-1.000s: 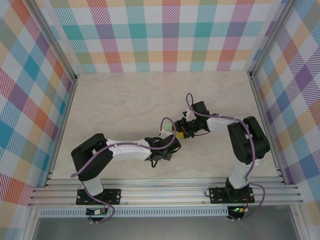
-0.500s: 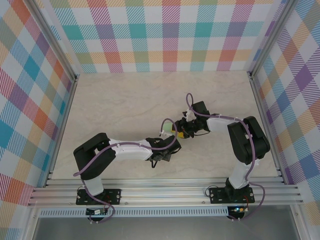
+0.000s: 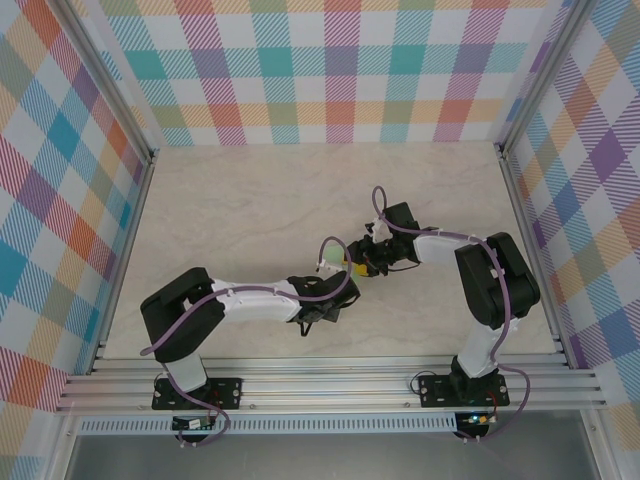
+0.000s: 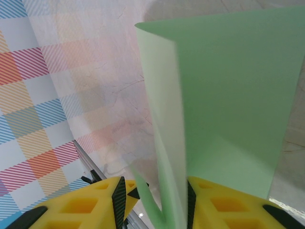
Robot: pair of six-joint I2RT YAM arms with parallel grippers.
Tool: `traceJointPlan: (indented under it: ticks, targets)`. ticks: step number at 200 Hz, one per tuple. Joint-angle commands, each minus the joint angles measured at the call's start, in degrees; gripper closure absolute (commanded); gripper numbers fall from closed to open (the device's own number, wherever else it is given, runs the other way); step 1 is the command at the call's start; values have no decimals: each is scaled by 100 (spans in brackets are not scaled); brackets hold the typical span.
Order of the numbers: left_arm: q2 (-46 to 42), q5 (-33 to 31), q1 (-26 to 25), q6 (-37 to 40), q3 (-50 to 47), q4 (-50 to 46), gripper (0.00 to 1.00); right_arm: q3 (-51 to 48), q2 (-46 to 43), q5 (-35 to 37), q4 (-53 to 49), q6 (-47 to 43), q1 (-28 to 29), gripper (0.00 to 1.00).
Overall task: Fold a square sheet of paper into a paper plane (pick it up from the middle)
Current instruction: Fourth fold the wing at the center of the table.
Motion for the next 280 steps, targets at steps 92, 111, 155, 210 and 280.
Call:
traceJointPlan:
  ticks: [92, 111, 155, 210, 280]
  targets:
    - [36, -164, -122, 210, 72, 84, 51, 67, 82, -121, -43, -53, 29, 62]
    - [69, -190, -135, 220, 89, 49, 49, 73, 82, -134, -39, -53, 22, 62]
    - [73, -138, -190, 306, 107, 136, 51, 102, 73, -142, -41, -38, 24, 62]
    - [-10, -555, -351, 311, 266, -146, 45, 122, 89, -154, -37, -27, 24, 61]
    - [36, -409, -369, 288, 141, 25, 51, 120, 100, -163, -30, -18, 24, 61]
